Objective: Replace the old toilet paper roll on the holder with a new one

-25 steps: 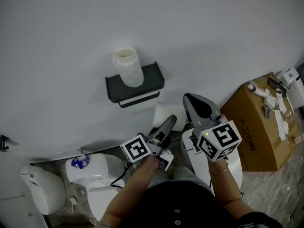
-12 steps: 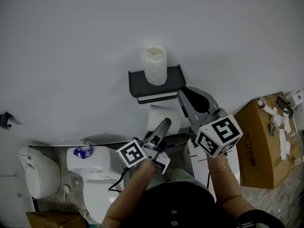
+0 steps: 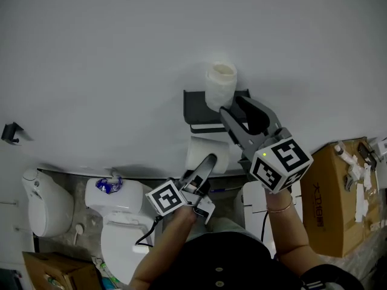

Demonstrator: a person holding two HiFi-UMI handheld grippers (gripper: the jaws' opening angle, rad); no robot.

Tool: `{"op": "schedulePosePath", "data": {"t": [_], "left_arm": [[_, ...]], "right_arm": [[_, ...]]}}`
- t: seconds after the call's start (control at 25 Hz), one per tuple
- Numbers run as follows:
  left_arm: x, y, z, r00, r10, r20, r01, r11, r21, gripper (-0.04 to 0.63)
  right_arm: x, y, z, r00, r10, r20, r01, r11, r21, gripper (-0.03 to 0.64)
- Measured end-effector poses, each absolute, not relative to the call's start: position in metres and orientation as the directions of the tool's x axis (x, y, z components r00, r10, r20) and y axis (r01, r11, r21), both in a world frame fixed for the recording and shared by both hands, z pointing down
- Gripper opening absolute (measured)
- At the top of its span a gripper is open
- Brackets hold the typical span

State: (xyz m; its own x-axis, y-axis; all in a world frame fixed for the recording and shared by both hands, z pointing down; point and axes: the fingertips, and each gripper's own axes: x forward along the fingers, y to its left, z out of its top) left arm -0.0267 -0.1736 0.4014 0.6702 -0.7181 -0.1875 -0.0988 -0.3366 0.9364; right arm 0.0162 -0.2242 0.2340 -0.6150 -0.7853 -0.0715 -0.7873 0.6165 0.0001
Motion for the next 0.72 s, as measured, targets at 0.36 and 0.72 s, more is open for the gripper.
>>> {"op": "schedulePosePath", "data": {"t": [0.36,0.72], "left_arm": [[-0.039,-0.175,0.399,0.638,-0.744,-0.199,-0.101,-0.337,0.936,0.403],[-0.039,-0.174,0.399,0.64,-0.743,-0.198,-0.103,-0.338,0.935,0.403]], "right_arm": [[0.013,-0.227,0.227,-0.613,-0.789,-0.036,-0.79,0.614,0.006,0.195],[0.011,-0.24,0.22,-0.595,-0.804,0.008,-0.804,0.595,0.012,0.238]]}}
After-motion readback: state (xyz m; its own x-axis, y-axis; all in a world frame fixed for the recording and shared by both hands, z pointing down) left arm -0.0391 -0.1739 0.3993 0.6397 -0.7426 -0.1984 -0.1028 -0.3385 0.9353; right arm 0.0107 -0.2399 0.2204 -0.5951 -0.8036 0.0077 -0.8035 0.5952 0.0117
